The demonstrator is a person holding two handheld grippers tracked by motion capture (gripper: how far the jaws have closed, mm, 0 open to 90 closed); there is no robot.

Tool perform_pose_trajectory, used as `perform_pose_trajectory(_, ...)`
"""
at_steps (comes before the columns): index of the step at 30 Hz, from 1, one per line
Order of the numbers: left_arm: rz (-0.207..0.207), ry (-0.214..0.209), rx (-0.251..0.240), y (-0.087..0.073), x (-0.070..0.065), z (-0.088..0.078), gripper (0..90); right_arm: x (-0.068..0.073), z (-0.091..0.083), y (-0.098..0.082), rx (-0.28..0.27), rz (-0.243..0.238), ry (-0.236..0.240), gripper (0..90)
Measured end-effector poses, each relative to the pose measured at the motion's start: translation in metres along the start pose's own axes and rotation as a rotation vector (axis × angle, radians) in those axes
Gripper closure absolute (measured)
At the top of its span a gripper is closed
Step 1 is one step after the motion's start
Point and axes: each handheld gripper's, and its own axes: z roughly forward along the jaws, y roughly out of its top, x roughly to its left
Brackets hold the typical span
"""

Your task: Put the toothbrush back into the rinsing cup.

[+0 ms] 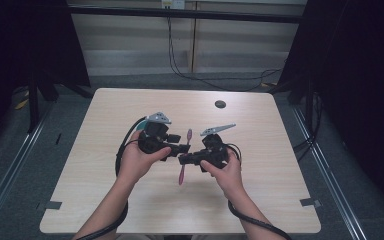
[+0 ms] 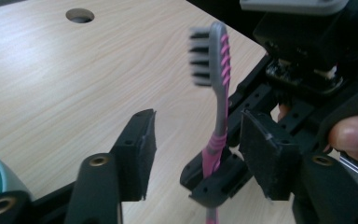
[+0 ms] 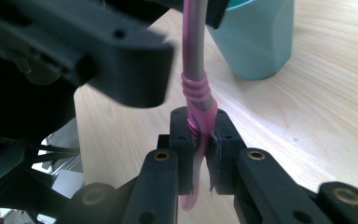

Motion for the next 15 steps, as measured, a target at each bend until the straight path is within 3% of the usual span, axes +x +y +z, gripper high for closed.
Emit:
perform_pose_trajectory(6, 0.017, 0.002, 0.004, 0.0003, -0.0018, 0.0026, 59.9, 0.0022, 0.0042, 0.0008, 0.003, -0.001, 0.017, 81.7)
perform_pose_trajectory(15, 0.0, -0.009, -0.004, 0.0005, -0.0037, 0.0012, 75.4, 0.0048, 0.0052, 0.0021, 0.002, -0.014, 0.02, 81.7)
